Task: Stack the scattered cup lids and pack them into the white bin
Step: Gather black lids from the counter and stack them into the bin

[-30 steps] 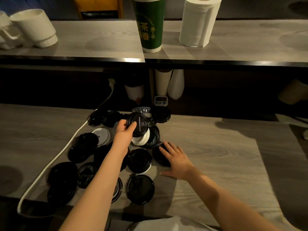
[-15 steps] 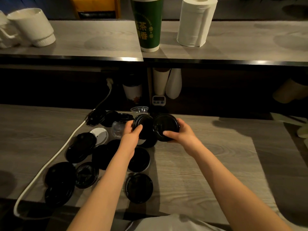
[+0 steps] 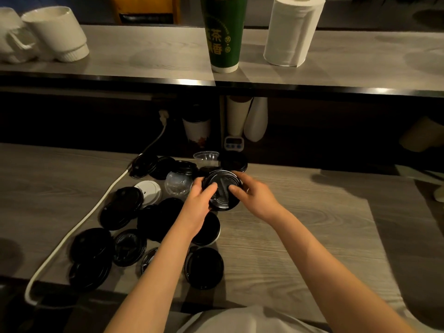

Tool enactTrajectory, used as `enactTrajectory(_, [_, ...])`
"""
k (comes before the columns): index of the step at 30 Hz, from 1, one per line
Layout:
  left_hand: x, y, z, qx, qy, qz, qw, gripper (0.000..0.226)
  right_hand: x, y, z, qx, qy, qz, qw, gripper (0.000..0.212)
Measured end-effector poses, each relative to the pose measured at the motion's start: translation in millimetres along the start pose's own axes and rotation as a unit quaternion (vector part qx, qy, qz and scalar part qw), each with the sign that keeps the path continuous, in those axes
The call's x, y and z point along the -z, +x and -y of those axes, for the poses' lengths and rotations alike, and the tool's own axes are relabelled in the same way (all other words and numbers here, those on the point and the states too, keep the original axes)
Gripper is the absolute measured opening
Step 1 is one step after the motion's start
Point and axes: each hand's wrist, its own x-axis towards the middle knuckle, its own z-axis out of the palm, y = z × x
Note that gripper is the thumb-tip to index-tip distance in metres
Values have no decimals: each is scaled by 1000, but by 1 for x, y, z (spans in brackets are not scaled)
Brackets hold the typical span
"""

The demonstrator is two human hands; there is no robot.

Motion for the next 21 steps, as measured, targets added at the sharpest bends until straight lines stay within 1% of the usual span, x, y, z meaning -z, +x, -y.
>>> enactTrajectory(1, [5, 0, 0, -10, 10, -14, 1000, 22, -1, 0, -1, -4, 8, 7, 1000, 47])
enactTrajectory(3, [19, 2, -3, -34, 16, -68, 997, 16, -10, 0, -3, -19, -2, 19, 1000, 44])
enactTrajectory(5, [35, 5, -7, -50, 10, -125, 991, 15, -25, -3, -8, -18, -78, 26, 996, 40])
enactTrajectory(6, [43, 6, -8, -54, 8, -144, 988, 18, -35, -7, -9, -3, -127, 43, 991, 40])
enactTrajectory(7, [49, 7, -9, -57, 4, -156, 986, 19, -46, -10, -11, 18, -170, 76, 982, 45])
enactTrajectory(8, [53, 7, -9, -61, 0, -165, 984, 19, -58, -14, -13, 41, -211, 119, 969, 54])
enactTrajectory(10, [59, 8, -9, -60, -8, -179, 982, 18, -82, -19, -19, 77, -288, 198, 934, 72])
enactTrajectory(11, [60, 8, -8, -55, -14, -182, 982, 20, -91, -21, -22, 83, -316, 216, 920, 76])
enactTrajectory(12, [61, 8, -7, -49, -18, -185, 981, 20, -99, -22, -24, 83, -331, 217, 915, 77])
enactTrajectory(13, [62, 8, -5, -45, -23, -188, 981, 21, -104, -23, -28, 81, -333, 207, 916, 76])
enactTrajectory(15, [64, 9, -2, -33, -39, -195, 979, 20, -105, -22, -31, 79, -306, 182, 931, 74])
enactTrajectory(16, [64, 9, -1, -23, -41, -202, 978, 30, -103, -21, -32, 72, -281, 178, 940, 73])
enactTrajectory(17, [64, 9, 0, -12, -46, -205, 978, 51, -100, -19, -33, 59, -246, 177, 951, 72])
enactTrajectory(18, [64, 9, 2, 1, -55, -200, 978, 67, -95, -18, -34, 43, -205, 173, 962, 72])
enactTrajectory(19, [63, 11, 3, 3, -61, -198, 978, 72, -90, -16, -35, 26, -163, 164, 973, 72])
enactTrajectory(20, [60, 9, 0, 0, -59, -200, 978, 65, -83, -15, -35, 10, -122, 155, 980, 72])
enactTrajectory(21, [57, 10, -1, -4, -57, -206, 977, 52, -77, -15, -36, -5, -83, 150, 985, 73])
